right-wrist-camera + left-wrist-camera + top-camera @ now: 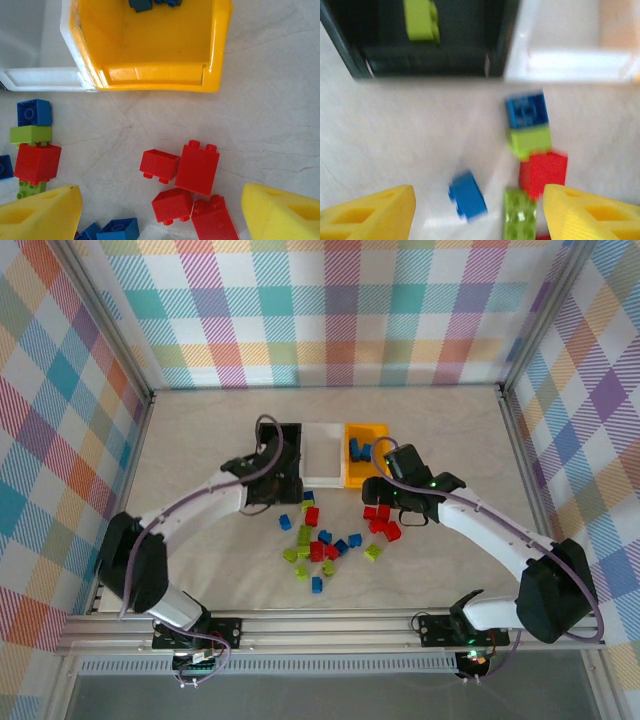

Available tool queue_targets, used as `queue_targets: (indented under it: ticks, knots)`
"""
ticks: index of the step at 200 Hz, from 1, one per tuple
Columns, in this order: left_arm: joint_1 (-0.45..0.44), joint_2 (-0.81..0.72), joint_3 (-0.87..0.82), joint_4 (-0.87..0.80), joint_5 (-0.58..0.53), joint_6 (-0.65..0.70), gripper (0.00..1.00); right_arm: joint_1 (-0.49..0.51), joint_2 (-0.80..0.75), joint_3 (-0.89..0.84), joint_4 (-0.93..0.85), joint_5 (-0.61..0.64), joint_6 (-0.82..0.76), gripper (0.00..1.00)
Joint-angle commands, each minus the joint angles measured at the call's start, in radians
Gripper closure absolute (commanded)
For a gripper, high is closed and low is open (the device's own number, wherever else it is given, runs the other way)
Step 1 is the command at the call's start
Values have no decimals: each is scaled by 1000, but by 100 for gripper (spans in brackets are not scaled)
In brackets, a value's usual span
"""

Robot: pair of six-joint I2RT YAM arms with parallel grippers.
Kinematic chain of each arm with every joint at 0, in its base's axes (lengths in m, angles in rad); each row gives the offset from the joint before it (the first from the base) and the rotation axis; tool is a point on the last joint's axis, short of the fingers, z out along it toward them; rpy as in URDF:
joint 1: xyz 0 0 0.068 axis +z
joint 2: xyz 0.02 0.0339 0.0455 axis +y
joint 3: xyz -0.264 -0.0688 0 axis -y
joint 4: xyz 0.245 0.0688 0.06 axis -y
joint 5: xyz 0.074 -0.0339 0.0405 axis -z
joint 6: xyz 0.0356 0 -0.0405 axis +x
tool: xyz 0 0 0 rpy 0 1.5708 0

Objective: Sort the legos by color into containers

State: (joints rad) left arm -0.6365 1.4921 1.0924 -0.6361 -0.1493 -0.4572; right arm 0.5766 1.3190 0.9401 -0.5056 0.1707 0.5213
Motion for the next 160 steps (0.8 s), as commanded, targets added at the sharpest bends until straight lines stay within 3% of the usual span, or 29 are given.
queue_targets:
  ticks: [1, 48, 96, 125, 160]
  knots:
    - [-36, -79, -140, -16, 65, -68, 32, -1, -3, -19, 38, -21, 22, 17]
    - [-89, -120, -368, 139, 184, -218, 33, -1, -19, -41, 44, -16, 32, 17]
    - [-117, -128, -430, 203, 213, -279, 34, -1, -36, -40, 29, 1, 26, 17]
    - [-159, -164, -439, 159, 212, -291, 29, -2, -37, -39, 28, -3, 25, 17]
    - [-216, -320, -441, 8, 147, -305, 21, -1, -38, -46, 30, -4, 25, 17]
